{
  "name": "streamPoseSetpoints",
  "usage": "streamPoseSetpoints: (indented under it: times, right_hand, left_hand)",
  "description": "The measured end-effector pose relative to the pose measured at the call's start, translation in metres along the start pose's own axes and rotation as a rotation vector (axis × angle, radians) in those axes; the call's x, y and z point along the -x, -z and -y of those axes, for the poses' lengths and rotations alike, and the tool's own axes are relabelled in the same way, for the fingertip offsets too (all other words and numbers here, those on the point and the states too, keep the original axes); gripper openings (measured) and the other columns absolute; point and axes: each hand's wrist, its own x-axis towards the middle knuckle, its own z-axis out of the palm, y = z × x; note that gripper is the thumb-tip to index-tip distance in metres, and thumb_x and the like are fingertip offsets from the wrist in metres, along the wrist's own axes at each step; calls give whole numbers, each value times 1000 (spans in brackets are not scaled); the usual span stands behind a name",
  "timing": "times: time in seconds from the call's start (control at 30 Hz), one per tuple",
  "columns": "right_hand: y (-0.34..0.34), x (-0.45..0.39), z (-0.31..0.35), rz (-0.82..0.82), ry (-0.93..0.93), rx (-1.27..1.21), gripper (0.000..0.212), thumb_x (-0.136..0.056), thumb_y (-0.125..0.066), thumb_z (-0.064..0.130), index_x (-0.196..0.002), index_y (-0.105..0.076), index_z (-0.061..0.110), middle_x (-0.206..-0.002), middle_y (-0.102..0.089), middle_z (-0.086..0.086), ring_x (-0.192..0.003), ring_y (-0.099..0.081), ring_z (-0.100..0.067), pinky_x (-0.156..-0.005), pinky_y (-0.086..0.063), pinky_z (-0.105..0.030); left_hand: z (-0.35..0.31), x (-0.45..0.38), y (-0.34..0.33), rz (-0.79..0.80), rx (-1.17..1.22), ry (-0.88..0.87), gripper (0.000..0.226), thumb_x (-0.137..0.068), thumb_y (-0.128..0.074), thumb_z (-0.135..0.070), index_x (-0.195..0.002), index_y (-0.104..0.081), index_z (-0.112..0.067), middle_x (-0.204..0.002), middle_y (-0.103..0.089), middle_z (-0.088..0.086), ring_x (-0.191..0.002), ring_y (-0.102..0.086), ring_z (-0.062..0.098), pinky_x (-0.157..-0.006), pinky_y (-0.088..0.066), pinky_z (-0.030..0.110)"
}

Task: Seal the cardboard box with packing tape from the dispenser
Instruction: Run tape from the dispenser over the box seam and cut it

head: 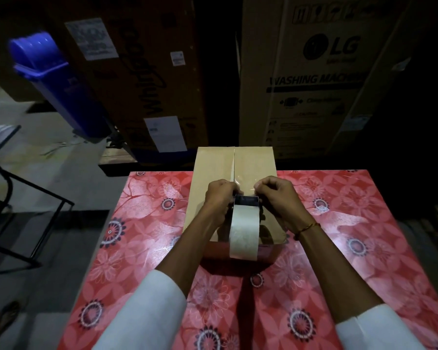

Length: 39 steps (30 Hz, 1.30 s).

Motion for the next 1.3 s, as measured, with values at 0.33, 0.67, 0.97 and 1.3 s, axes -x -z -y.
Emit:
streamPoseSetpoints:
  times: [0.33,0.67,0.97,1.3]
  right_hand:
    - [-2,-5,-7,-55,12,-45,13,-96,-57,1,-88,-67,0,-80,-63,-15,-70,-55,-20,-72,-51,-35]
    - [-1,-6,-9,-60,74,9,13,-96,-61,8,-95,-70,-1,-84,-68,-12,-81,-63,-23,-78,-56,-38]
    - [8,-5,-7,-3,14,-119,23,-96,-64,18,-105,-73,0,-91,-74,-15,-91,-70,-25,-89,-59,-37]
    - [4,-5,4,25,-5,-58,15,-91,-67,2,-104,-68,-5,-97,-69,-21,-87,-66,-25,-71,-58,-26]
  left_hand:
    - [-10,-7,22,240,178,159,18,-93,-52,-20,-85,-61,-7,-97,-72,16,-66,-65,20,-64,-52,32]
    - [-7,-21,34,340,-159,-220,16,-99,-59,-11,-107,-60,3,-85,-76,10,-73,-62,25,-56,-55,22]
    - [2,-24,31,327,-74,-252,8,-95,-58,0,-90,-64,-2,-73,-65,13,-58,-52,17,-53,-46,29]
    - [6,-28,31,305,-140,-305,10,-96,-57,-2,-90,-64,-5,-72,-64,11,-59,-55,16,-55,-48,26]
